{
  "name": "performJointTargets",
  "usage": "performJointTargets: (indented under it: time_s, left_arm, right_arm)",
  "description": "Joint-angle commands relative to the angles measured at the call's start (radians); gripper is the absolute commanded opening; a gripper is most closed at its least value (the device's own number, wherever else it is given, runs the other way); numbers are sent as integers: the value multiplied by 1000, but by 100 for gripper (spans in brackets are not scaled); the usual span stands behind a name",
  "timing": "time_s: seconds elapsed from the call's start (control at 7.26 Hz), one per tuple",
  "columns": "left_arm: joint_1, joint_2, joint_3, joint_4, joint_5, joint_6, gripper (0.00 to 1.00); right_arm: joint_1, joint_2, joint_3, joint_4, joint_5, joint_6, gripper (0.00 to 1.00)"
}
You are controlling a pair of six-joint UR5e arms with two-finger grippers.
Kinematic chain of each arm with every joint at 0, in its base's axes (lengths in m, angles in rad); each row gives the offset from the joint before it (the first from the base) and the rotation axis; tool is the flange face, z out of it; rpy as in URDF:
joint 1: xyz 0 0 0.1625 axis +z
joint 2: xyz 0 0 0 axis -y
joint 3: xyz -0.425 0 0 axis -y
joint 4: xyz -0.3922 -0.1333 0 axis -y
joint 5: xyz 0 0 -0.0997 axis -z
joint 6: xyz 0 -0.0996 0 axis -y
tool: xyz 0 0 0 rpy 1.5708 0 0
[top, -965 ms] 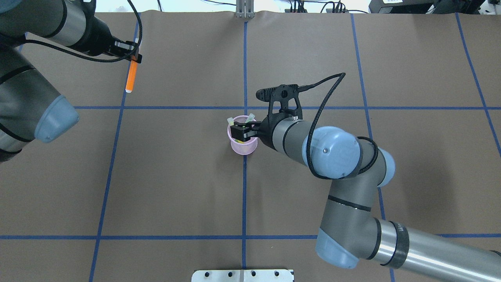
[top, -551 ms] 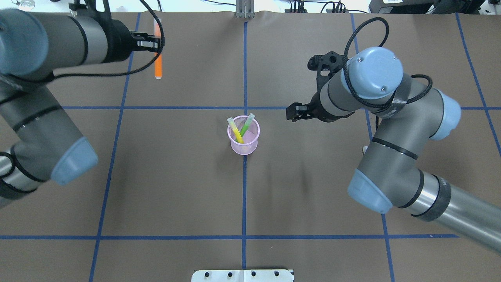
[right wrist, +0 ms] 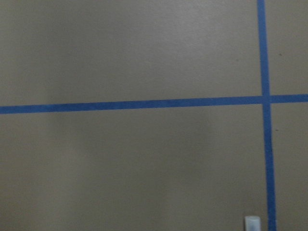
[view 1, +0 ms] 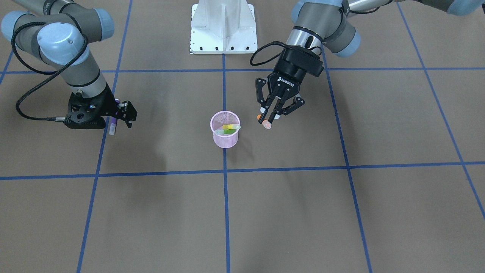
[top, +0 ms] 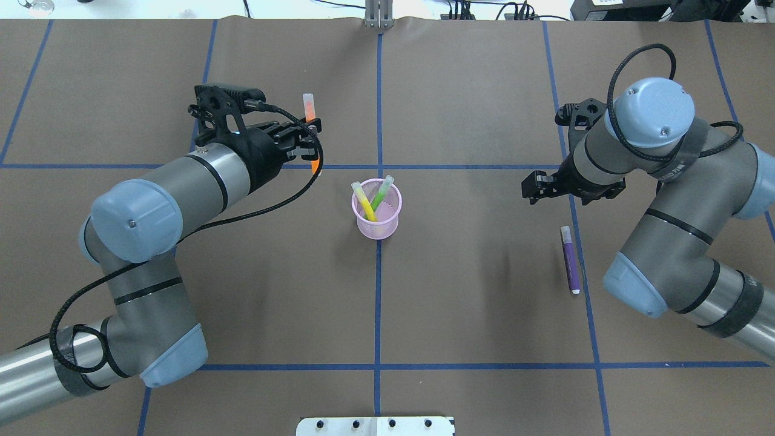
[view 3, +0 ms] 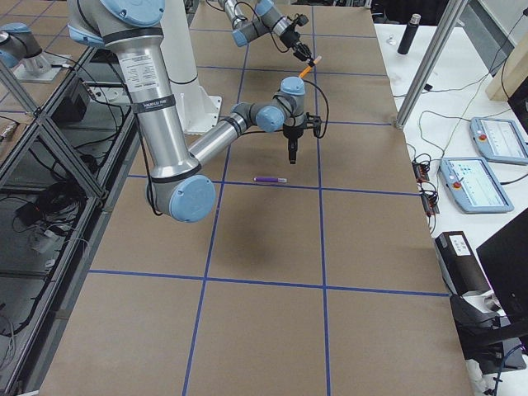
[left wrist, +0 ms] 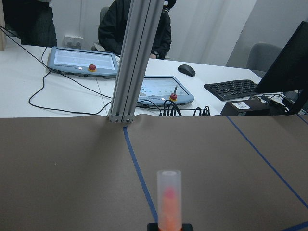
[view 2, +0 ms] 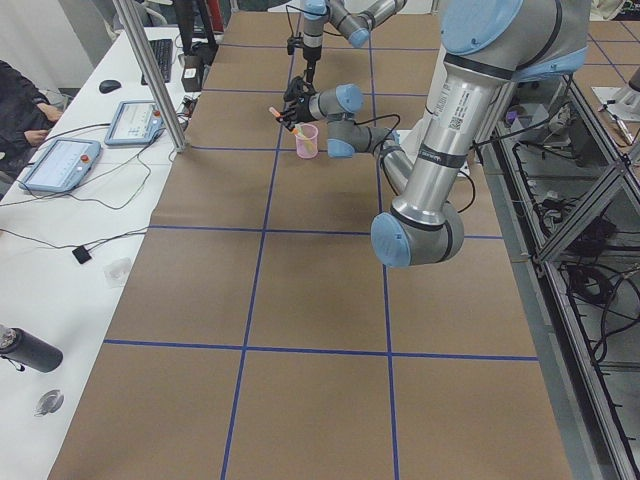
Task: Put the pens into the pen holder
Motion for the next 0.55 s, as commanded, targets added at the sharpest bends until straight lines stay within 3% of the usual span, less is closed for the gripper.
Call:
performJointTargets:
  time_s: [0.0,0.41]
  left_arm:
    - [26,-22,18,-14,17,-1,0]
    - [47,-39,24,-14,17,0,0]
  right_arm:
    - [0,-41,-62,46,4,-42,100]
    - [-7,-33,-143,109,13,-36,100]
